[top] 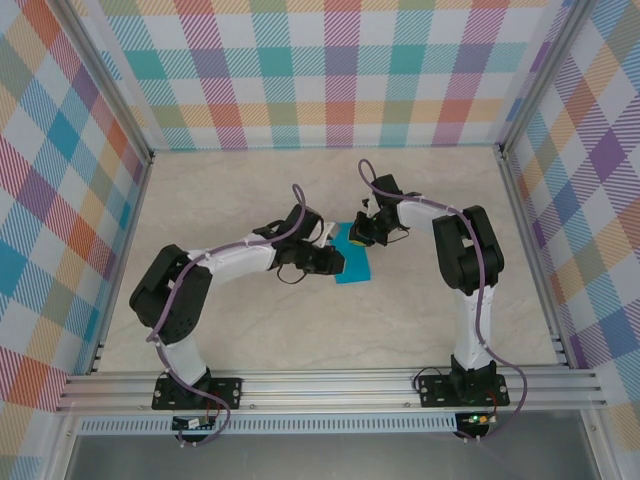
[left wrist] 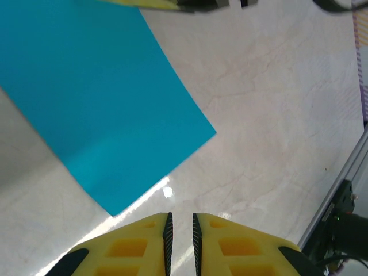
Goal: Fold a paper plane with a square sheet of paper (fold left side to right side)
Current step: First fold the square sheet of paper in half at the center of the table.
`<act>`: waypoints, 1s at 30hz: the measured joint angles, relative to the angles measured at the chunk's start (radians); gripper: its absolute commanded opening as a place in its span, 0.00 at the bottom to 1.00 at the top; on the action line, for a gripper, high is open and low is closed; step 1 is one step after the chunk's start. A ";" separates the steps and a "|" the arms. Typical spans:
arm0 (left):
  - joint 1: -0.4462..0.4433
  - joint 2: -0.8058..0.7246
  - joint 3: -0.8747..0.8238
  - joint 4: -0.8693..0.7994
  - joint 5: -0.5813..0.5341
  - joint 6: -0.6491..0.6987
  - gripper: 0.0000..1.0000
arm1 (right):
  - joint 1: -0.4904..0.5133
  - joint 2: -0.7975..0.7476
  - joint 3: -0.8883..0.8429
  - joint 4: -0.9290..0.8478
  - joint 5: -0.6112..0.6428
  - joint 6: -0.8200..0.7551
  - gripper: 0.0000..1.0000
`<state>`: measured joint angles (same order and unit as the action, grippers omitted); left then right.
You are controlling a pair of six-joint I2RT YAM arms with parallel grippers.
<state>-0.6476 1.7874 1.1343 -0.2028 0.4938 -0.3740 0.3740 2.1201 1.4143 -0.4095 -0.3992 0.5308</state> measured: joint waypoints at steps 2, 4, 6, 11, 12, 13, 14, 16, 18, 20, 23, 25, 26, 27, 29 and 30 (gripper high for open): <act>0.013 0.048 0.039 0.004 0.003 0.000 0.19 | 0.001 0.000 0.002 -0.003 0.002 0.000 0.07; 0.016 0.099 0.067 0.011 0.003 0.000 0.19 | 0.001 0.000 0.002 -0.003 0.003 0.000 0.07; 0.016 0.145 0.085 0.020 0.003 0.000 0.18 | 0.001 0.000 0.002 -0.003 0.004 0.000 0.07; 0.016 0.227 0.101 0.022 0.010 0.000 0.17 | 0.002 0.000 0.003 -0.006 0.006 0.000 0.07; 0.016 0.233 0.101 0.023 0.010 0.000 0.17 | 0.002 0.000 0.004 -0.007 0.005 0.000 0.07; 0.016 0.238 0.100 0.026 0.014 0.000 0.17 | 0.002 0.000 0.004 -0.007 0.006 0.000 0.07; 0.015 0.238 0.100 0.028 0.014 0.000 0.17 | 0.002 0.000 0.005 -0.009 0.006 0.000 0.07; 0.013 0.238 0.093 0.039 0.018 0.000 0.17 | 0.003 0.000 0.006 -0.010 0.010 0.000 0.07; 0.009 0.234 0.075 0.065 0.021 0.000 0.16 | 0.005 0.000 0.007 -0.011 0.013 0.000 0.07; 0.008 0.221 0.050 0.093 0.019 0.001 0.16 | 0.005 0.000 0.007 -0.012 0.015 0.000 0.07; 0.003 0.199 0.008 0.130 0.016 0.001 0.16 | 0.007 0.000 0.008 -0.019 0.014 0.000 0.07; -0.002 0.180 -0.015 0.131 0.013 0.004 0.16 | 0.008 0.000 0.008 -0.022 0.013 0.000 0.07; -0.007 0.170 -0.027 0.127 0.009 0.006 0.16 | 0.008 0.000 0.009 -0.024 0.012 0.000 0.07; -0.011 0.163 -0.034 0.124 0.008 0.009 0.16 | 0.008 0.000 0.009 -0.025 0.012 0.000 0.07; -0.024 0.149 -0.049 0.116 0.000 0.015 0.16 | 0.008 0.000 0.009 -0.027 0.012 0.000 0.07; -0.030 0.142 -0.059 0.116 -0.003 0.019 0.16 | 0.008 0.000 0.009 -0.027 0.012 0.000 0.07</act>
<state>-0.6773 1.9289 1.0756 -0.0872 0.4911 -0.3553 0.3817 2.1201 1.4235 -0.4362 -0.3874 0.5304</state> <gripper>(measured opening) 0.163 0.074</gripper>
